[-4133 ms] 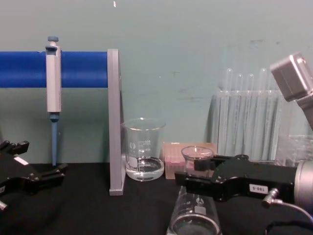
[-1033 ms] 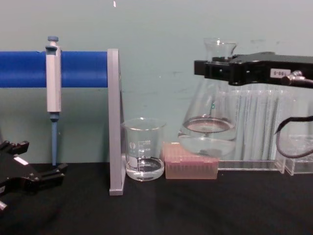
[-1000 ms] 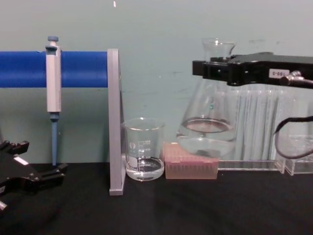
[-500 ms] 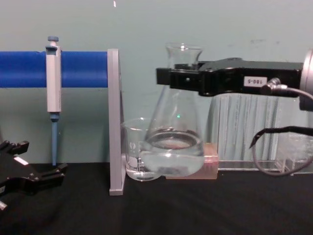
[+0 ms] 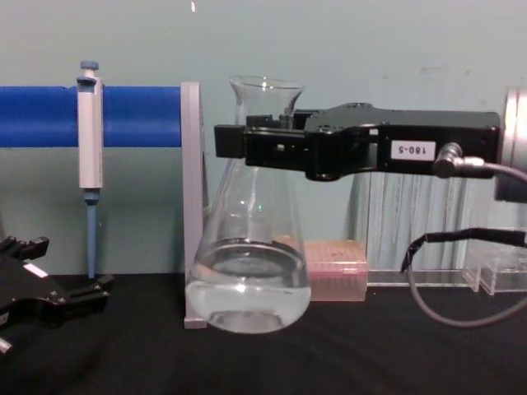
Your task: Grasp the erlenmeyer flask with one hand, shake it three times, then place it back.
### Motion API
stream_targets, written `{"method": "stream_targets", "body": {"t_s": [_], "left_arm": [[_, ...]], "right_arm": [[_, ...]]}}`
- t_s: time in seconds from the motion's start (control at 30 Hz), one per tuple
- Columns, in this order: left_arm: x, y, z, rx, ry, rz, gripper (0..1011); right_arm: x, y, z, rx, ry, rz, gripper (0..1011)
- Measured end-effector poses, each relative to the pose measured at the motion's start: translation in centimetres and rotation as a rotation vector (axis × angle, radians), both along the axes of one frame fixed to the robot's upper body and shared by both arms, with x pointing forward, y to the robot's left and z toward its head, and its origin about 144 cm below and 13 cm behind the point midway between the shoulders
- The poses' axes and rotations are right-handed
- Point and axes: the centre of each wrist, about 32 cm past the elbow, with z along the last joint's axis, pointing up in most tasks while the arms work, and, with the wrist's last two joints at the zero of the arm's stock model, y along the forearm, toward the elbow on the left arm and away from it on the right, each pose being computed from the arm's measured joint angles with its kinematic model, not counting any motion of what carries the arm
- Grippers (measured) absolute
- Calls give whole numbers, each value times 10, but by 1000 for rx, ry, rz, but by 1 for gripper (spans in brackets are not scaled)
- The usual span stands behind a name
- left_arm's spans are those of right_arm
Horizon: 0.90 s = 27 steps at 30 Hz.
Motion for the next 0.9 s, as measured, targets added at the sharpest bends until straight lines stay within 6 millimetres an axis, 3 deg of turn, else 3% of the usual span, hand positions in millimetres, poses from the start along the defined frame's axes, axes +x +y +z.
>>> {"method": "stream_targets", "body": {"t_s": [0.53,0.9], "left_arm": [[0,0,0,0,0,0,1001],[0,0,0,0,0,0,1001]], "right_arm": [[-5,2,-1,-15,3,76,451],[4,-6,-3,-8,-15,-57,451]]}}
